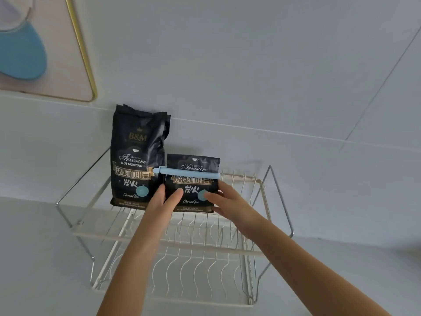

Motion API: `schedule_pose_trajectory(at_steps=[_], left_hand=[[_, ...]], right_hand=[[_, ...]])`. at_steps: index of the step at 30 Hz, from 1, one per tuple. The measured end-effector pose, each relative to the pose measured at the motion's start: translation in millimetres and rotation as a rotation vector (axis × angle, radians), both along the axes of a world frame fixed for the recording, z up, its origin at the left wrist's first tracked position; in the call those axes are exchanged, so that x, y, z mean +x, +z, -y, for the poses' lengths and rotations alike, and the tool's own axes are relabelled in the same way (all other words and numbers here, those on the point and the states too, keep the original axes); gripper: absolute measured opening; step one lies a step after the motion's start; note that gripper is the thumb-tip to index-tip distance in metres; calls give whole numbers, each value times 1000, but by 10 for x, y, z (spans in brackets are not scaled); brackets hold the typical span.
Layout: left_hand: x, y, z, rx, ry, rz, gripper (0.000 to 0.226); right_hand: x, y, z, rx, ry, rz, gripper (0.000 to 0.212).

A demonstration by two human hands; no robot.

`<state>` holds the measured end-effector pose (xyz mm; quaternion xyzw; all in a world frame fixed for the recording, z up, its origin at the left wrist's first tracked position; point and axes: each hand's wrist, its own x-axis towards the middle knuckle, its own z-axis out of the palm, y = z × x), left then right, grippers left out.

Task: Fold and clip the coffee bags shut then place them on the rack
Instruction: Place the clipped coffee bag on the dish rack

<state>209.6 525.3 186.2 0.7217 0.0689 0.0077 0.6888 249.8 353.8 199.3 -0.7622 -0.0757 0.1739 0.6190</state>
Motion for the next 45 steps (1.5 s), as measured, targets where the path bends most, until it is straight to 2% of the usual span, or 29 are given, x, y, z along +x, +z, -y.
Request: schedule_pose_trajectory(at_steps=[2, 6, 10, 12, 15, 17, 20, 26, 36, 42, 45], left_hand=[[-48, 32, 7, 13, -6, 5, 49], [-163, 135, 24, 34, -5, 26, 51], [-377, 234, 76, 99, 55, 72, 63], [-502, 279, 140, 233, 54, 119, 70], [-654, 294, 284, 553, 14, 232, 73], [-727, 298, 416, 713, 27, 259, 74], [-838, 266, 651, 841, 36, 300, 74], [-1128, 40, 1253, 1010, -17, 345, 81], [-1572, -413, 2524, 1062, -149, 247, 81], [-1727, -893, 3235, 1078, -291, 70, 83], [-1780, -1161, 3498, 996, -352, -90, 85]], right_hand=[[-18, -26, 8, -22, -1, 4, 24], [-40, -32, 13, -56, -16, 21, 33], [-232, 83, 48, -93, 3, 162, 36], [-362, 130, 113, -167, 15, 308, 42], [-587, 161, 267, -336, 36, 554, 58], [-744, 149, 419, -435, 52, 626, 66], [-965, 103, 709, -527, 78, 683, 71], [-1389, -49, 1264, -581, 114, 765, 70], [-1770, -540, 2644, -706, 80, 544, 72], [-1951, -947, 3295, -689, 89, 420, 73], [-2044, -1195, 3567, -611, 68, 317, 73]])
